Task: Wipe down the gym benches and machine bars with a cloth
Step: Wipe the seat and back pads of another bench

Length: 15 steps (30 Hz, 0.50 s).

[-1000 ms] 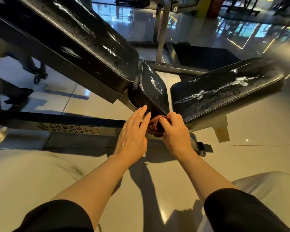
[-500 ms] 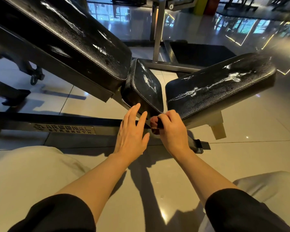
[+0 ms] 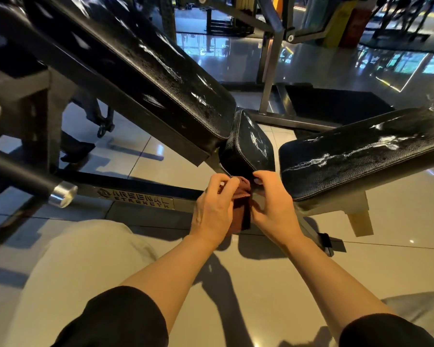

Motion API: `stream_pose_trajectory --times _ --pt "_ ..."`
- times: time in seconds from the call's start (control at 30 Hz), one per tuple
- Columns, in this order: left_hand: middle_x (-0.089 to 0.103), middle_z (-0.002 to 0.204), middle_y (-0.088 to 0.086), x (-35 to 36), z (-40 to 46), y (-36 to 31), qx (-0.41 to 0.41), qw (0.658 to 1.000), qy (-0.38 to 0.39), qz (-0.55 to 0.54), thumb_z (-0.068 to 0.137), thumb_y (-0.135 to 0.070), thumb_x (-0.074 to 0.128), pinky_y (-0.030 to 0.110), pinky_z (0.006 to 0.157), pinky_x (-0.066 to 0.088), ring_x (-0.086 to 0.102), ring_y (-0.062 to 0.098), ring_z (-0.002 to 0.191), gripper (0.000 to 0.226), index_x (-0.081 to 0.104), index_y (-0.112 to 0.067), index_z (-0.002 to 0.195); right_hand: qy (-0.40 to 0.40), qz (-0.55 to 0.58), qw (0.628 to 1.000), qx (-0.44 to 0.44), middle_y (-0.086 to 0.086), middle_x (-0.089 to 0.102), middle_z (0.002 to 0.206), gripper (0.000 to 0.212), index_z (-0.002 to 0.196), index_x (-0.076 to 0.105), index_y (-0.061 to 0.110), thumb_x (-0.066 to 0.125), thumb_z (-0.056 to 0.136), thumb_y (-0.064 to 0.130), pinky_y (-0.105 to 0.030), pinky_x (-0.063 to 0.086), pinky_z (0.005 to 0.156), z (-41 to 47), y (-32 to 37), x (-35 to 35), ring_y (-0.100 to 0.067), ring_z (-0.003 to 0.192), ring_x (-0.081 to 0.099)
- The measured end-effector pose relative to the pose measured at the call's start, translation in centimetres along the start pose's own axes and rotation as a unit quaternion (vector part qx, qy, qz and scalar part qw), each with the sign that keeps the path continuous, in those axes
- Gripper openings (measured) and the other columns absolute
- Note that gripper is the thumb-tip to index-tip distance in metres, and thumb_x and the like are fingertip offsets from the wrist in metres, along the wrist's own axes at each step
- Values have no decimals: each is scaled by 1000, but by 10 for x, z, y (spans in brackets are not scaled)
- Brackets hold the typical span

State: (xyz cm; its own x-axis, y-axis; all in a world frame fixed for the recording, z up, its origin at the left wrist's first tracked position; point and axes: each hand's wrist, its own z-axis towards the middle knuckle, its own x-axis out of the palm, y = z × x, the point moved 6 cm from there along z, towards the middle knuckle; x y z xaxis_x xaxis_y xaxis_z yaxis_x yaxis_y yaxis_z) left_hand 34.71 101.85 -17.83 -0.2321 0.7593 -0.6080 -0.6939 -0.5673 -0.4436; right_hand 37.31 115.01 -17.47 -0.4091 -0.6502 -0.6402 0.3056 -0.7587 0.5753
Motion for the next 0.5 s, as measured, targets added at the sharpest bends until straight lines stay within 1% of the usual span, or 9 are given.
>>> stream_pose_trajectory --times 0.07,0.13,0.2,0.27,0.33,0.4,0.43,0.5 --pt "49 110 11 -9 8 9 -58 996 -61 -12 82 2 64 25 62 51 58 23 77 34 53 -20 105 -11 -43 999 5 -4 49 121 55 127 48 11 69 77 6 -29 49 87 2 -4 -4 -17 110 51" --pt "48 111 14 -19 15 19 -120 983 -137 -32 81 5 65 7 69 43 49 11 85 23 59 -11 97 -19 -78 997 17 -5 49 122 59 129 47 10 71 75 1 -27 47 88 4 -9 -5 -17 113 50" --pt "48 113 16 -19 21 24 -133 974 -177 -46 79 9 64 -2 79 37 40 0 93 23 60 -6 96 -18 -87 996 17 -6 50 124 63 132 46 10 73 75 1 -22 38 94 4 -12 -3 -15 115 46" --pt "49 118 17 -8 21 19 -84 979 -176 -52 79 3 66 1 87 37 42 0 102 26 61 -6 103 -4 -103 995 9 -6 50 128 67 134 46 10 74 74 3 -18 31 98 4 -14 0 -14 117 41" --pt "51 123 17 3 18 12 -48 984 -161 -55 85 -11 66 12 93 42 51 15 111 24 64 -8 108 7 -114 993 10 -4 48 132 69 136 46 12 76 74 6 -18 29 100 5 -15 2 -13 120 39" --pt "56 121 18 7 19 10 -52 983 -171 -38 88 -16 64 26 89 49 58 28 108 20 69 -8 105 8 -117 993 13 -3 47 133 69 136 45 13 77 75 7 -19 29 101 7 -16 3 -14 122 38" --pt "58 118 17 7 20 10 -57 982 -177 -26 87 -14 65 31 84 52 60 30 104 17 70 -8 102 8 -116 993 15 -3 47 133 69 136 45 13 77 74 8 -20 30 100 7 -17 3 -14 121 38" --pt "60 114 14 9 22 10 -49 986 -162 -15 83 -5 69 34 76 54 61 28 96 13 71 -8 96 7 -113 993 15 -3 47 132 70 135 45 13 78 74 8 -22 32 99 6 -16 3 -13 120 38"
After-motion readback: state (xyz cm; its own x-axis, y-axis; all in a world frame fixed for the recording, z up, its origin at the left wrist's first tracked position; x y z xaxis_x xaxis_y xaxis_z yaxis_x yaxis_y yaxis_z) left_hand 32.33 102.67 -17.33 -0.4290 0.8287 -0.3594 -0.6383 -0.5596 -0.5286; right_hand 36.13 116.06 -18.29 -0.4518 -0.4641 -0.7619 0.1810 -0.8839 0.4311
